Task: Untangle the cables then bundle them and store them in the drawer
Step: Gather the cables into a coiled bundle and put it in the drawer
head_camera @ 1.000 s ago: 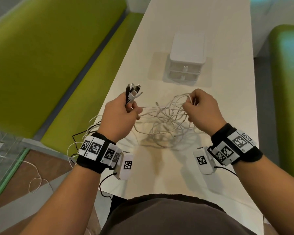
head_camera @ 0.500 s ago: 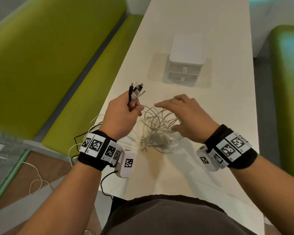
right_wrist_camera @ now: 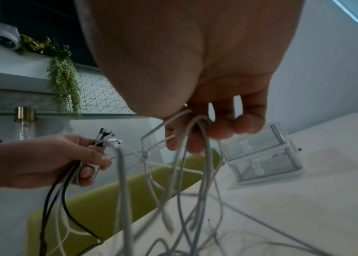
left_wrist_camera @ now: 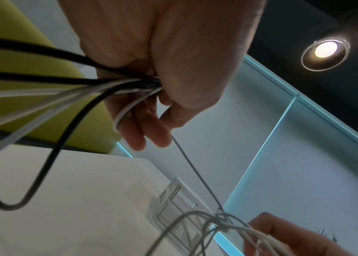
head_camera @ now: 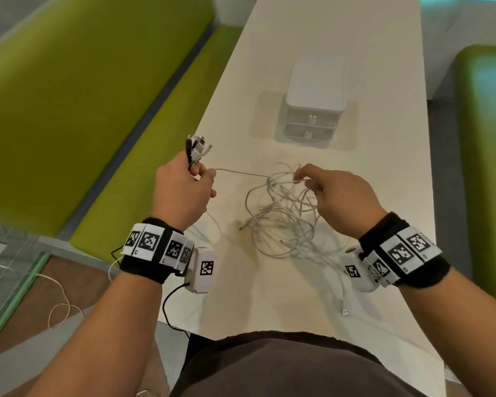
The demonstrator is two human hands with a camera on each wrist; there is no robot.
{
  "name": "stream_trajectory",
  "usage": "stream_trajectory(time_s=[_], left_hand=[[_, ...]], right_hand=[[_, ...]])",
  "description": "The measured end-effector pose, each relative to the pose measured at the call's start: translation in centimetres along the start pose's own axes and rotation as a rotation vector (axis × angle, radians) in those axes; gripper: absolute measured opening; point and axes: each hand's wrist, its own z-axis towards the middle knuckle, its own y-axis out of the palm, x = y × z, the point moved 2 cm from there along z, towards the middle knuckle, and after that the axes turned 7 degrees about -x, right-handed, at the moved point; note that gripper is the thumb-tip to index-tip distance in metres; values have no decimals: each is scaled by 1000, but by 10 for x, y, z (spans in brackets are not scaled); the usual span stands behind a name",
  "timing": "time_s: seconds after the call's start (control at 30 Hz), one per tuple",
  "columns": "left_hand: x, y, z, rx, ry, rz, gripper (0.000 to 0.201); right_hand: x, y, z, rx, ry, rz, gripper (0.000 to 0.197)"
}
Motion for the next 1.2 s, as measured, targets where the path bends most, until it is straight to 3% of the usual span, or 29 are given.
stream_trajectory(time_s=[0.07,0.2,0.27,0.4,0.53,0.67,0.8,0.9,0.97,1.03,1.2], left_hand=[[-1,2,2,0,18,23,29],[-9,3,1,10,-39,50,34],[-12,2,1,23,-36,82,32],[-3,-1,-2,-25,-3,17,36],[17,15,-11,-156,106,-36,23],[30,31,-19,-227,197,-64,12],[39,31,-23,-255,273,-178,14],[39,18,-17,-161,313,-226,21],[36,5,-11,-72,332,-246,22],[31,-6,-4,-52,318,-185,17],[22,-1,-5,-181,260,5,13]], right_hand=[[2,0,0,-24,-66,65,47],[-6,-2,-8,213,-295,275,37],[-3,-2,-8,231,-242,286,36],[9,-4,-3,79,-79,103,16],[-7,-1,-2,3,-93,16,48],[-30,-4,1,-57,-138,118,56],[-36,7,6,-55,-170,235,28],[-22,26,5,-131,-42,-53,17],[-9,30,2,-91,8,-180,14],[-2,26,-1,-17,-22,-124,13],[-10,3,-3,112,-90,138,25]])
